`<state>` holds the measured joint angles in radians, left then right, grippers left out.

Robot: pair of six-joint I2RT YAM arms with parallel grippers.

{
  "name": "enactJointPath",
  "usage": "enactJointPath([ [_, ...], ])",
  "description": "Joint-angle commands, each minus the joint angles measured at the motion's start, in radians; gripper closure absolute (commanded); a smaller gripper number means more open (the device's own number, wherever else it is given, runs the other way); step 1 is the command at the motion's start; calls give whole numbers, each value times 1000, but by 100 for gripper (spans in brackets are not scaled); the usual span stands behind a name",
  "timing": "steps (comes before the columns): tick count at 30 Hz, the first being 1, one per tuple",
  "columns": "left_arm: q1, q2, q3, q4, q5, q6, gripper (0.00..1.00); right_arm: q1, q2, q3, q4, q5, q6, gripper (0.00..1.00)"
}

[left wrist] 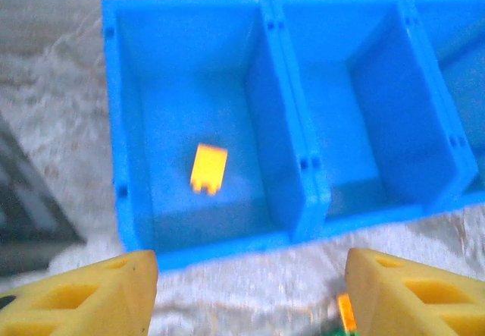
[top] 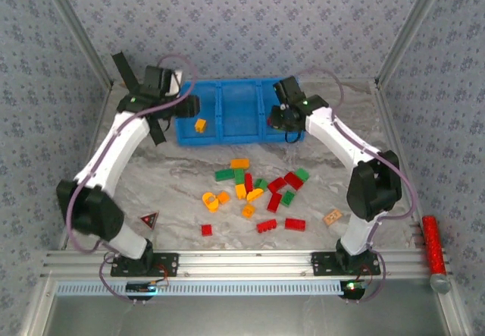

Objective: Sort the legos into containers by color
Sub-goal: Place the lego in the container.

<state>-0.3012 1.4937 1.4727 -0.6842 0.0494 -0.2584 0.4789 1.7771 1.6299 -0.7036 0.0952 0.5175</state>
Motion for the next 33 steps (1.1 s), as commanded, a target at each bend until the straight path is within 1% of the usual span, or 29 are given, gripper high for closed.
enactJointPath([
  [1,-10,-131,-182,-95,27,-58,33,43,79,160,-8,33,-188,76],
  [4,-48,-260,-319,-135,13,-114,33,75,179,316,-31,26,-253,76],
  [7,-87,-355,-428,-164,17,-195,33,107,286,452,-52,25,-289,76],
  [13,-156,-470,-595,-150,41,-341,33,144,462,607,-82,17,-295,75],
  [16,-176,-494,-642,-138,58,-408,33,153,516,618,-79,12,-292,74],
  [20,-209,-490,-673,-114,68,-502,33,160,567,615,-86,17,-289,72],
  [30,-321,-380,-696,-31,53,-693,31,154,621,568,-84,-4,-286,68],
  [33,-336,-362,-719,13,62,-742,31,151,631,559,-83,-15,-282,67],
])
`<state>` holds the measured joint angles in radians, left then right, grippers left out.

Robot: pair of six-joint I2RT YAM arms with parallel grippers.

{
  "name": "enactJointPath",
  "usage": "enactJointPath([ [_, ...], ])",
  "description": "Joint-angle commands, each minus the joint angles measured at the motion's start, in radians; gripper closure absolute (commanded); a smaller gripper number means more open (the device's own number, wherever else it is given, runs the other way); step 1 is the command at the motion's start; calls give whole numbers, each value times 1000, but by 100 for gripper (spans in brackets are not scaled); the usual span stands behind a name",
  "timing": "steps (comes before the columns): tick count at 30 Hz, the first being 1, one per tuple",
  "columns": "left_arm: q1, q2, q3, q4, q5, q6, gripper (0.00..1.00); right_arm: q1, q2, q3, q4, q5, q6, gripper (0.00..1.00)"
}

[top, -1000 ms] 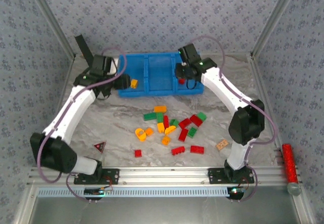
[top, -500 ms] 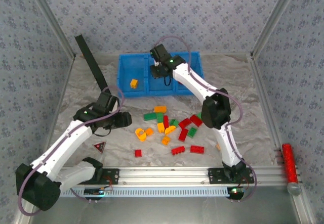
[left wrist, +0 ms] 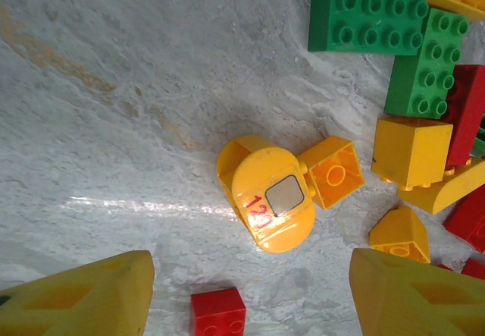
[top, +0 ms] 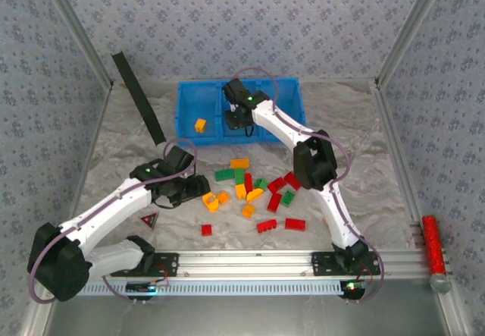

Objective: Sort the legos into containers by color
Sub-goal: Place the lego in the container, then pick up the lego from the middle-left of the table.

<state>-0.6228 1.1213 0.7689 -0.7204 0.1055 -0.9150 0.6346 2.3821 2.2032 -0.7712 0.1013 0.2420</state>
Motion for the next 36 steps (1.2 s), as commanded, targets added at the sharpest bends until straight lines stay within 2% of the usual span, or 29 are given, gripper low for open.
enactJointPath([
  [1,-18,16,-19,69,3,-92,31,-7,28,-15,-17,-26,-6,66],
  [7,-25,56,-12,78,-5,-121,30,-11,28,-41,-7,-44,-1,60],
  [14,-39,144,15,67,10,-137,28,-8,-40,-111,23,-45,-5,58],
  [26,-40,281,59,124,44,-146,28,-3,-351,-360,60,-39,-24,55],
  [36,-41,367,75,144,71,-148,28,15,-672,-718,-3,32,29,51],
])
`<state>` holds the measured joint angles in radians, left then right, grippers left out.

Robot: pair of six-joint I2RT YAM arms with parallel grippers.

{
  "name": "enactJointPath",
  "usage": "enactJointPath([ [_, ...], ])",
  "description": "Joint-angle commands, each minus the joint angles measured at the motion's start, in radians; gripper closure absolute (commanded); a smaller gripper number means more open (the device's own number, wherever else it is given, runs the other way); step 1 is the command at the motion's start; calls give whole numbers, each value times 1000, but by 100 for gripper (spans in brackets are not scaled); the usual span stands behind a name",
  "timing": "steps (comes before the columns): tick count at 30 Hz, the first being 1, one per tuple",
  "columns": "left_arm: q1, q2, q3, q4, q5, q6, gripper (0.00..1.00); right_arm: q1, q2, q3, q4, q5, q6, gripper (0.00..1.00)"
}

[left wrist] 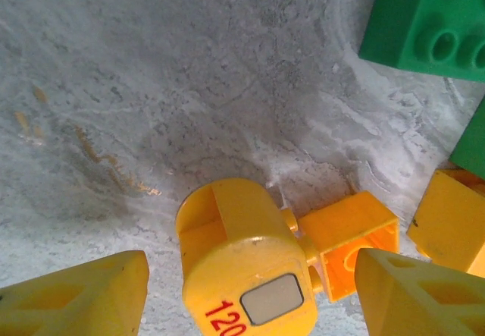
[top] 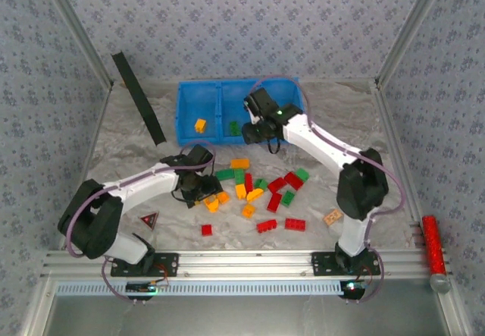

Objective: Sort the legos into containers by color
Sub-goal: Pick up the lego from the middle-left of the table.

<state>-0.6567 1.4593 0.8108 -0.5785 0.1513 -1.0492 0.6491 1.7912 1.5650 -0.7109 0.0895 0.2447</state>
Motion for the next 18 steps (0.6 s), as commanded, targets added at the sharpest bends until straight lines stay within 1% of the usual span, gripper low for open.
enactJointPath([
  [1,-7,42,37,-1,29,-11,28,-2,-118,-120,-75,52,43,50],
  [8,-7,103,55,-16,44,6,30,-19,-319,-351,-108,45,183,48],
  [12,-7,119,52,-25,54,14,39,-31,-389,-485,-105,12,287,47],
  [18,-7,133,53,-60,56,58,47,-40,-466,-635,-51,-13,417,47],
])
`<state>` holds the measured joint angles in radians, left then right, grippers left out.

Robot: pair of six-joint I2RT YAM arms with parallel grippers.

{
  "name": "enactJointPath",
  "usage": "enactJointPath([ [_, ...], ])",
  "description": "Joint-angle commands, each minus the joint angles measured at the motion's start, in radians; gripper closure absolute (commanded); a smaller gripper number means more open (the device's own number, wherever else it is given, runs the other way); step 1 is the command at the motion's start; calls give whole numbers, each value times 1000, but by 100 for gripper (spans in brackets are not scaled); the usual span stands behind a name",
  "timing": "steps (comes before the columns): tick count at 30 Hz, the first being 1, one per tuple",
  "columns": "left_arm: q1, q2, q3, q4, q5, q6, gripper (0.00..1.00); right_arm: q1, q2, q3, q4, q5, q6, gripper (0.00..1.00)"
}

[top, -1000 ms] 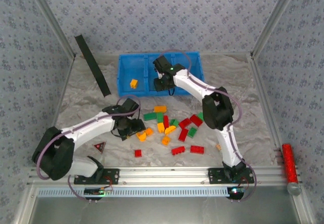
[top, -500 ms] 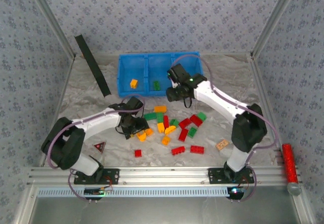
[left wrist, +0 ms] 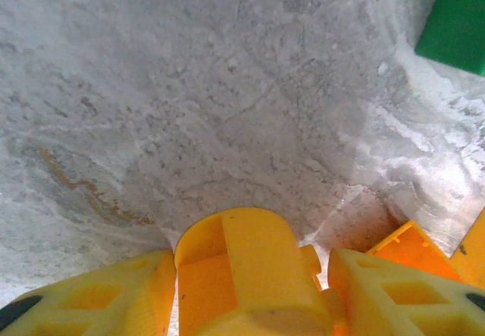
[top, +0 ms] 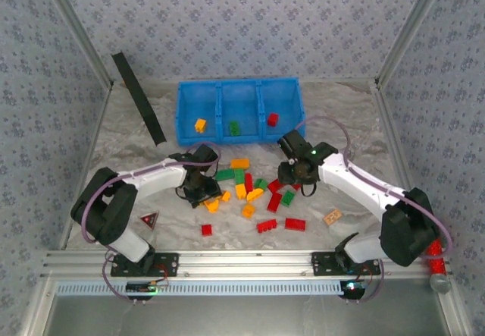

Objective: Sort the legos into containers by color
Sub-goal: Pick up the lego from the middle-left of the table, then place the lego in the container, then pick up the lego from the center of the table.

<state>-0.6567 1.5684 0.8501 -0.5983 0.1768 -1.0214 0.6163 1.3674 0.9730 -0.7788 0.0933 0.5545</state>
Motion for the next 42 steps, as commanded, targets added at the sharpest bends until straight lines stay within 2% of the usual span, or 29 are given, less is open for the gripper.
enactJointPath([
  [1,-5,25,12,-42,33,36,49,-10,-51,-62,23,-19,117,47],
  [9,4,2,10,-75,37,76,60,-83,-65,-135,70,-63,149,45],
  [16,20,-56,51,-151,6,98,65,-159,-73,-167,150,-101,235,27],
  [21,62,-88,121,-204,-18,143,65,-189,-63,-197,221,-141,298,20],
  [30,187,-35,414,-227,-118,304,66,-208,12,-205,263,-150,393,16],
  [36,245,94,655,-212,-194,404,66,-212,96,-182,280,-173,470,15],
  [42,312,263,850,-191,-188,424,66,-207,160,-156,304,-169,495,14],
])
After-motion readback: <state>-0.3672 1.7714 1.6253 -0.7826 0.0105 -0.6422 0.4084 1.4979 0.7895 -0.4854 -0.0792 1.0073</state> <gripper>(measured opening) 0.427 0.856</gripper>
